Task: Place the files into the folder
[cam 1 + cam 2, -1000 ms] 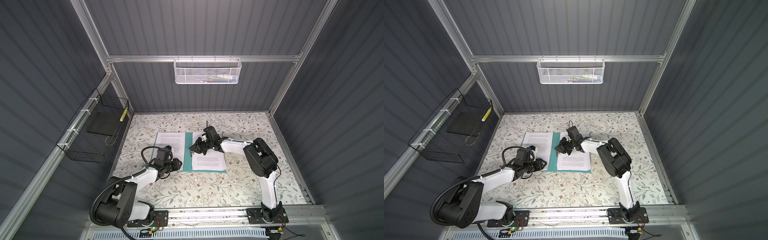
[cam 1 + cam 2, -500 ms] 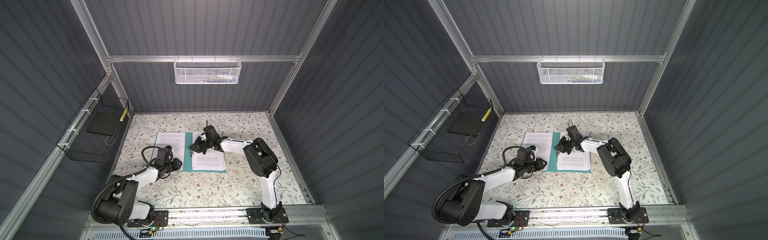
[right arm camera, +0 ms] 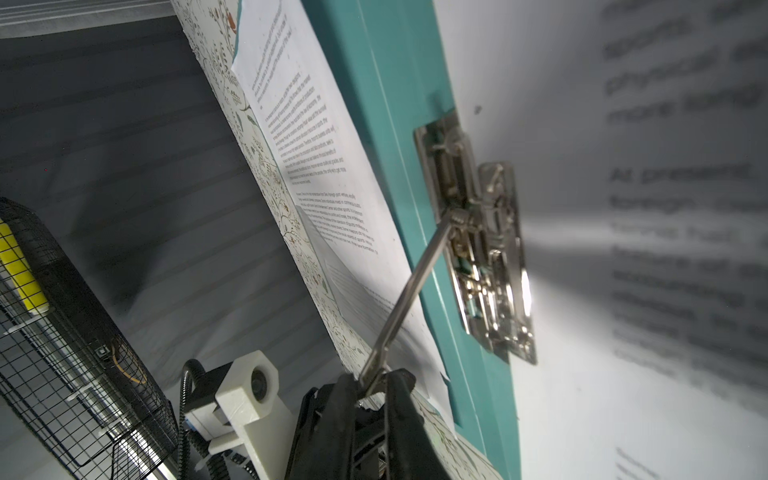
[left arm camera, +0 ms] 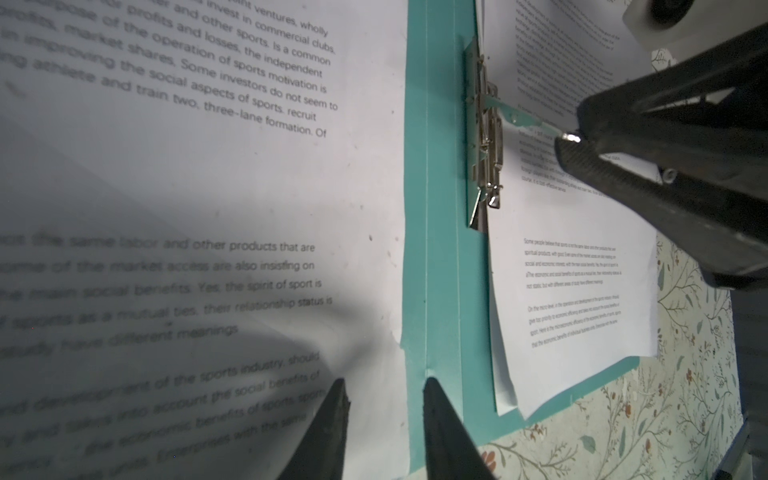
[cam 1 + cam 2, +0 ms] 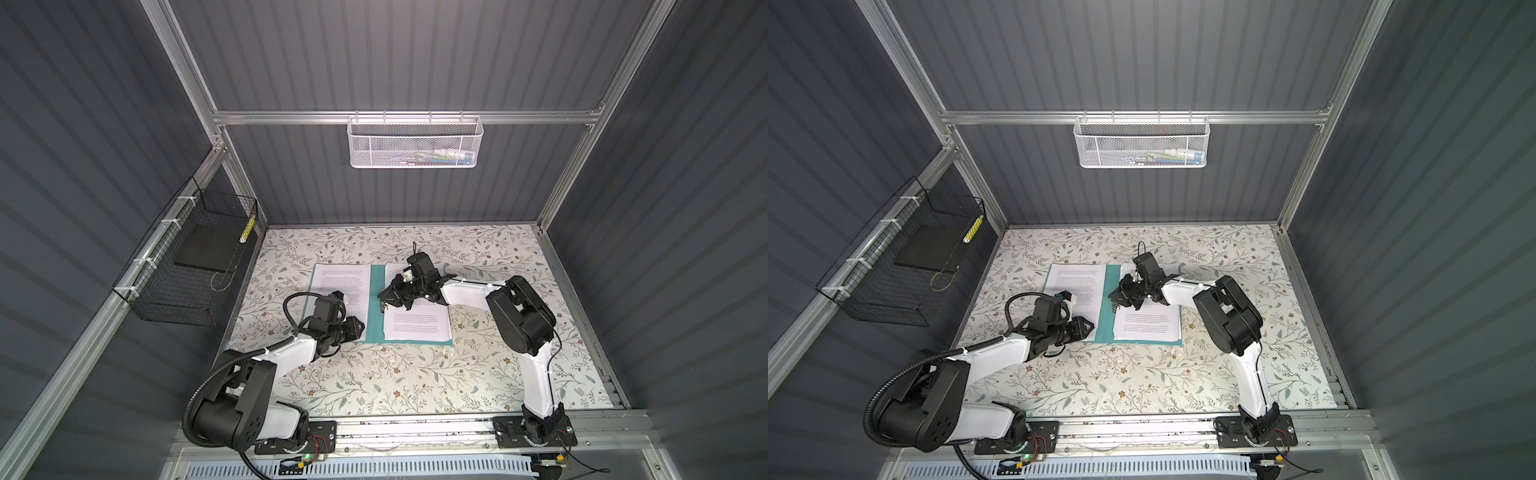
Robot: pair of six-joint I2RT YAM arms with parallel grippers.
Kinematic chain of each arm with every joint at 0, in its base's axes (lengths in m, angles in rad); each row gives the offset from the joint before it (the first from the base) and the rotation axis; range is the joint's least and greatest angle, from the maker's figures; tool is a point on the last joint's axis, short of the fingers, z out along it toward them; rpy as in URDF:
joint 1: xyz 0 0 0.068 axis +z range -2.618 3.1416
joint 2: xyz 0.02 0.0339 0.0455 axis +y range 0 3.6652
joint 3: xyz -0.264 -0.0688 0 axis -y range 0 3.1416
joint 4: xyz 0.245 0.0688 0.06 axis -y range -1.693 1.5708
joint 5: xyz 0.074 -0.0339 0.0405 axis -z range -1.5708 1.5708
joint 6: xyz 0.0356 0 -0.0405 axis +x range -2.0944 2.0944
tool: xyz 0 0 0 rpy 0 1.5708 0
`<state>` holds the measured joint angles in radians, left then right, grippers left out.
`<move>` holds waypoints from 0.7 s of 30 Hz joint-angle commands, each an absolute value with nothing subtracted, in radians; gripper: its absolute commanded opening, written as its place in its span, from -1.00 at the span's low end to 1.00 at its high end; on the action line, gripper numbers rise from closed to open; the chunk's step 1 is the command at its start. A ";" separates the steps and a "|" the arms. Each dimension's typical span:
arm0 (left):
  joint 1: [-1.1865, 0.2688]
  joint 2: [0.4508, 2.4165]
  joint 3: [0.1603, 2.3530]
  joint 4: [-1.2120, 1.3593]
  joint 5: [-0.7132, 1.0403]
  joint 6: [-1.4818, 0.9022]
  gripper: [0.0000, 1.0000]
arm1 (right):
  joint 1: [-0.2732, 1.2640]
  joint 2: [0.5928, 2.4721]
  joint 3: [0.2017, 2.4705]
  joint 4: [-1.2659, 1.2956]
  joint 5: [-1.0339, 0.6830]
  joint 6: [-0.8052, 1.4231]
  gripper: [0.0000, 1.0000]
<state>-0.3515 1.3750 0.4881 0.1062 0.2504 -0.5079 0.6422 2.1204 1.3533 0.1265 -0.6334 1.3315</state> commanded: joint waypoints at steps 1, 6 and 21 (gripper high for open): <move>-0.343 1.377 0.479 0.112 0.259 -0.497 -0.34 | 0.646 2.130 1.341 0.144 -0.646 1.345 -0.62; -0.343 1.374 0.476 0.113 0.255 -0.496 -0.34 | 0.646 2.140 1.346 0.155 -0.647 1.350 -0.62; -0.341 1.393 0.468 0.130 0.256 -0.497 -0.35 | 0.647 2.170 1.351 0.170 -0.658 1.359 -0.67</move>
<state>-0.3470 1.3827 0.4808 0.1211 0.2504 -0.5079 0.6426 2.1494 1.3525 0.1646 -0.6487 1.3510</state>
